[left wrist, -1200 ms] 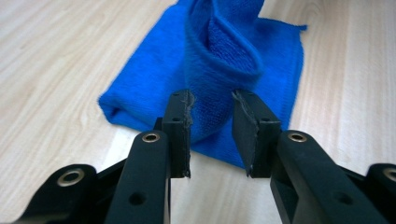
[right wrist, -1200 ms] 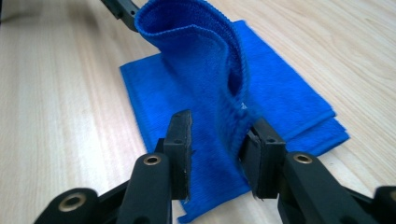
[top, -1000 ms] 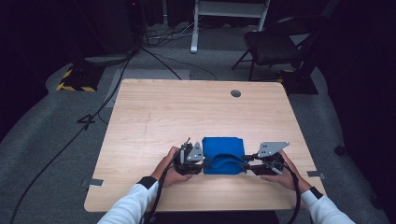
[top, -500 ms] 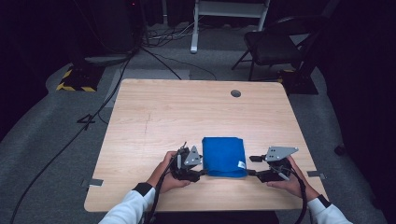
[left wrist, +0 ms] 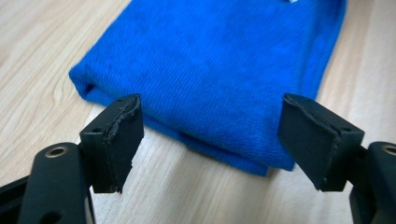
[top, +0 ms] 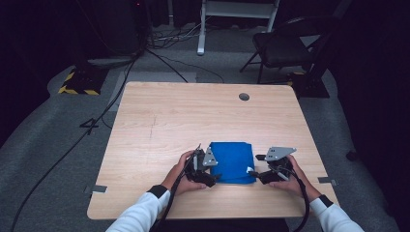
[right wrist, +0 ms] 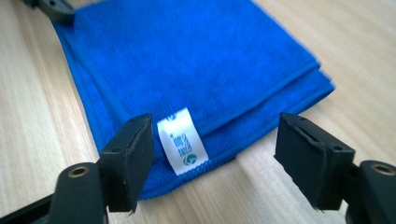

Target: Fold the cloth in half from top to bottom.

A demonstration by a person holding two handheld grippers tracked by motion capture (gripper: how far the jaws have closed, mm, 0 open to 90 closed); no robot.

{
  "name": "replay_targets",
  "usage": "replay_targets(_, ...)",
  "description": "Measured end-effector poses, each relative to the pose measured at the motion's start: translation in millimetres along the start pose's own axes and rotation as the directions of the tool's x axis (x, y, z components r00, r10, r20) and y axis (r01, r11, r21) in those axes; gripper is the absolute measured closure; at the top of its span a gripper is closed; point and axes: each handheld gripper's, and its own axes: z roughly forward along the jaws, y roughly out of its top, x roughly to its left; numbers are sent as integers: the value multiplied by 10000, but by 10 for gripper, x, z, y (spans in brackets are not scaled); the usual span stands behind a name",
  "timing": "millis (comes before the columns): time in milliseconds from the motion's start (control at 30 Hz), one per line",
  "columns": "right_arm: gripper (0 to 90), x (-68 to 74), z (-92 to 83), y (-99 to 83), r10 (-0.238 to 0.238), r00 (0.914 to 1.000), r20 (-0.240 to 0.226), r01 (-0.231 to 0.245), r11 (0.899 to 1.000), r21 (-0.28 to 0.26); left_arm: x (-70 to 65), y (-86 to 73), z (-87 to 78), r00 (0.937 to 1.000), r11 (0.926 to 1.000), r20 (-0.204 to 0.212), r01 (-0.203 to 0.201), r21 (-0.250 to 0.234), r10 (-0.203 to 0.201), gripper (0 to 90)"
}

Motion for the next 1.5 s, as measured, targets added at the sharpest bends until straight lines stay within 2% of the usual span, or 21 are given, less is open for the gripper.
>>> replay_targets(167,279,20,69,-41,-61,9999,-95,63,9998,194,7,-59,49,10000,9993,65,14,387,-16,223)
replay_targets(267,296,25,77,-42,-50,9998,-213,53,9999,151,-9,-76,59,9999,9993,107,87,358,-91,224)
replay_targets(367,302,37,95,-51,-64,9991,-430,67,10000,69,-40,-77,73,9999,9988,36,-150,459,148,226)
replay_targets(433,302,50,116,-49,1,9988,-495,0,10000,13,-28,-89,78,9999,9992,132,-33,405,27,230)
replay_targets(533,301,92,168,-48,-167,9982,-580,173,9998,102,2,-109,78,9996,9991,270,114,397,-125,227)
replay_targets(833,296,70,244,-7,108,9970,-765,-110,9999,-30,54,-145,78,9994,9997,340,56,252,-65,212)
replay_targets(1133,295,4,411,143,207,9974,-693,-213,9997,-83,201,-203,63,9996,9995,-44,295,84,-295,208)
replay_targets(1267,294,-37,463,179,248,9977,-636,-261,9995,-193,300,-224,54,9977,9978,-199,645,122,-643,208)
replay_targets(1367,295,-67,502,226,346,9979,-549,-351,9994,-82,398,-233,49,9953,9959,-415,883,192,-874,205)
replay_targets(1500,296,-133,579,295,492,9978,-443,-497,9987,-106,504,-248,57,9930,9936,-439,1110,221,-1100,197)
